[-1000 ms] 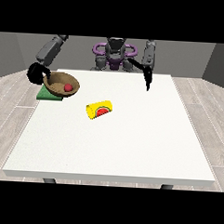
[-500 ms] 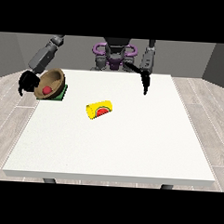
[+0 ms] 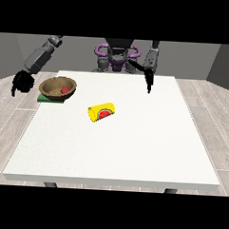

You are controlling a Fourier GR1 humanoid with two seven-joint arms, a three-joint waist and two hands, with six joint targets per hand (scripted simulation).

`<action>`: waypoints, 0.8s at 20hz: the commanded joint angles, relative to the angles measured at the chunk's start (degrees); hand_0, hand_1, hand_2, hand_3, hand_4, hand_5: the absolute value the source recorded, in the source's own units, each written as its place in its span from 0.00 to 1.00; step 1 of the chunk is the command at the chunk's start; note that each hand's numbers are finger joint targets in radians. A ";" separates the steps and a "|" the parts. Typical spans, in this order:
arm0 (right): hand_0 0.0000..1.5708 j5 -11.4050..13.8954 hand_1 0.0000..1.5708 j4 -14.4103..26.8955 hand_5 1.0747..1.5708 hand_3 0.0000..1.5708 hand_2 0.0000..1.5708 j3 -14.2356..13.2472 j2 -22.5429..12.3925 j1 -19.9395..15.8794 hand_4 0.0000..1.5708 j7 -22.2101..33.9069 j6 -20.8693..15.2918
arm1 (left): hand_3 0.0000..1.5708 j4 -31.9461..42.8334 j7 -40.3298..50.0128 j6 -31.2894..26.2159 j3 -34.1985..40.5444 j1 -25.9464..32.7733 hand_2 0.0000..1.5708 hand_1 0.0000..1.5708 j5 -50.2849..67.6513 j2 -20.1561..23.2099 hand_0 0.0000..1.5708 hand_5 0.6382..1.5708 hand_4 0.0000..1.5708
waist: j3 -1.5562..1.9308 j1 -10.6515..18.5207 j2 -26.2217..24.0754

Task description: Pick the cup and pour the ball into the bowl, then pick the bowl and place it on the pad

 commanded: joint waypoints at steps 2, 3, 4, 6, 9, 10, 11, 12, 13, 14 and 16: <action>1.00 2.48 1.00 0.47 0.98 0.55 1.00 2.64 0.51 0.18 0.25 -0.31 -0.01 | 0.00 -2.91 3.16 -1.83 -0.54 1.31 0.00 0.00 0.56 0.16 0.00 0.05 0.00 | -0.04 0.04 -2.62; 1.00 2.39 1.00 0.55 0.97 0.62 1.00 2.90 0.29 -0.69 0.28 1.87 -0.67 | 0.00 -0.89 4.32 -1.25 -0.86 0.99 0.00 0.00 -0.04 -0.86 0.00 0.06 0.00 | -0.06 -0.37 -4.19; 1.00 3.41 1.00 0.31 0.97 0.61 1.00 3.99 1.42 1.21 0.27 0.80 -0.20 | 0.00 -0.31 3.62 -1.73 -1.17 2.92 0.00 0.00 0.54 -0.99 0.00 0.06 0.00 | -0.07 -0.02 -5.63; 1.00 3.49 1.00 0.42 0.96 0.61 1.00 3.75 0.05 0.79 0.26 0.22 -0.45 | 0.00 -0.55 2.10 -1.77 0.64 1.59 0.00 0.00 0.77 0.13 0.00 0.05 0.00 | -0.07 -0.39 -3.26; 1.00 5.54 1.00 0.11 0.96 0.65 1.00 6.41 5.37 3.28 0.26 -0.70 -3.03 | 0.00 2.12 2.99 -1.04 -2.02 4.51 0.00 0.00 -0.59 -2.22 0.00 0.06 0.00 | -0.10 0.14 -9.27; 1.00 4.77 1.00 0.05 0.94 0.71 1.00 5.30 2.13 4.16 0.25 -2.66 1.24 | 0.00 1.41 -0.37 -1.23 0.56 3.83 0.00 0.00 1.02 -0.82 0.00 0.06 0.00 | -0.07 -1.77 -5.29; 1.00 5.79 1.00 1.58 0.94 0.75 1.00 5.96 2.16 4.99 0.26 -1.29 -0.93 | 0.00 -3.13 4.80 -4.35 -1.51 6.49 0.00 0.00 1.54 0.07 0.00 0.05 0.00 | -0.05 0.82 -9.24; 1.00 5.34 1.00 -0.93 0.93 0.73 1.00 6.38 2.66 1.73 0.26 0.00 -0.74 | 0.00 5.56 0.52 0.09 0.62 1.19 0.00 0.00 0.43 -2.31 0.00 0.05 0.00 | -0.10 -1.96 -6.61; 1.00 5.85 1.00 -0.67 0.93 0.75 1.00 7.11 0.98 -0.83 0.27 4.24 -0.95 | 0.00 4.86 2.70 5.34 -6.89 2.96 0.00 0.00 -0.50 -2.33 0.00 0.05 0.00 | -0.11 -2.56 -8.08; 1.00 3.88 1.00 0.87 0.92 0.78 1.00 5.27 0.28 0.32 0.27 6.84 -1.48 | 0.00 6.13 1.80 5.15 -7.71 6.43 0.00 0.00 0.42 -2.34 0.00 0.05 0.00 | -0.14 -2.67 -11.52; 0.92 5.83 0.92 -1.81 0.83 0.42 0.75 6.43 -2.04 1.54 0.00 5.65 -5.27 | 0.00 9.74 0.81 1.57 -4.16 6.63 0.00 0.00 1.52 -2.36 0.00 0.05 0.00 | -0.22 -1.69 -16.40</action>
